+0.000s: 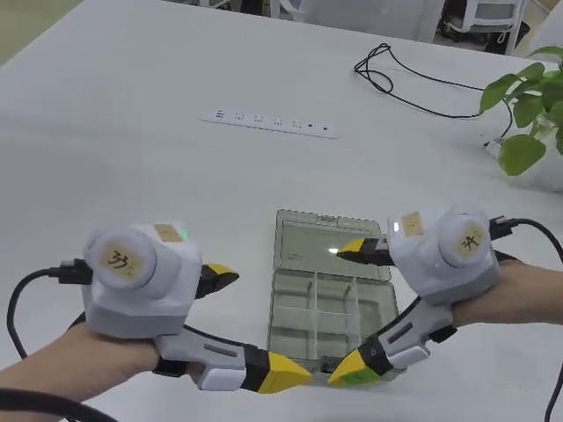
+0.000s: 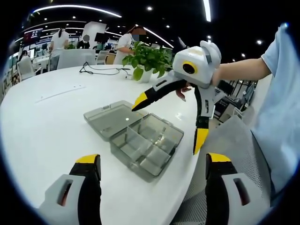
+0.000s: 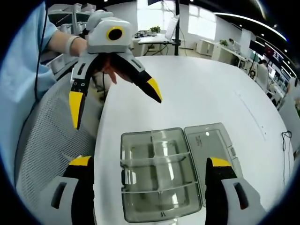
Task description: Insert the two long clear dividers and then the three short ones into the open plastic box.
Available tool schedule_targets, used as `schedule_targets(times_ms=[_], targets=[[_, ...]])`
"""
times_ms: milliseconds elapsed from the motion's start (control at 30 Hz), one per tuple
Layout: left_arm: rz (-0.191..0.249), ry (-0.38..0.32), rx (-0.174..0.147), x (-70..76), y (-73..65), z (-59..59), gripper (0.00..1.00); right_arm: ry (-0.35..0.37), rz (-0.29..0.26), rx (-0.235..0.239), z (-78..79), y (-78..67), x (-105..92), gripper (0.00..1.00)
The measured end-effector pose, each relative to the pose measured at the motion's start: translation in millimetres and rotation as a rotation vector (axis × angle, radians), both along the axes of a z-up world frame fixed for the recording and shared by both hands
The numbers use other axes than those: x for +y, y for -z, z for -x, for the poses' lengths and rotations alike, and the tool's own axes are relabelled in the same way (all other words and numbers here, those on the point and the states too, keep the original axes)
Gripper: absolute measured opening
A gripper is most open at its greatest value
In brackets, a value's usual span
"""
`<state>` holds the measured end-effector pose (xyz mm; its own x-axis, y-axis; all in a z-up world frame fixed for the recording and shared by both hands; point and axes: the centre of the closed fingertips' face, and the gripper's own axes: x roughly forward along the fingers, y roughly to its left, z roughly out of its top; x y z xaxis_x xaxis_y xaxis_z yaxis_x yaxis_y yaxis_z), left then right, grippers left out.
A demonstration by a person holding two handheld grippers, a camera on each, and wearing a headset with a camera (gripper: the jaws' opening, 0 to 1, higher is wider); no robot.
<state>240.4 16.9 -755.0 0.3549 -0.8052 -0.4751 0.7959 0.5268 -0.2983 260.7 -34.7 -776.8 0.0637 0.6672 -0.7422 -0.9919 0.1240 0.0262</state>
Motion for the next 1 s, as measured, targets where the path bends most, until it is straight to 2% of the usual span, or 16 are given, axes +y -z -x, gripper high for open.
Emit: schedule_targets(times_ms=[233, 433, 633, 1000], targets=[[0.001, -0.01, -0.016, 3.2, -4.0, -2.9, 1.0, 0.097, -0.037, -0.004, -2.4, -6.5, -19.2, 1.0], [-0.002, -0.015, -0.024, 5.0, -6.0, -7.3, 1.0, 0.198, -0.055, -0.003, -5.0, -10.9, -51.0, 1.0], [0.001, -0.021, -0.026, 3.1, -7.9, -8.3, 1.0, 0.284, -0.057, -0.002, -4.5, -11.7, -84.1, 1.0], [0.004, -0.019, -0.024, -2.9, -7.6, -6.8, 1.0, 0.414, -0.029, -0.027, -7.4, -10.8, -147.0, 1.0]])
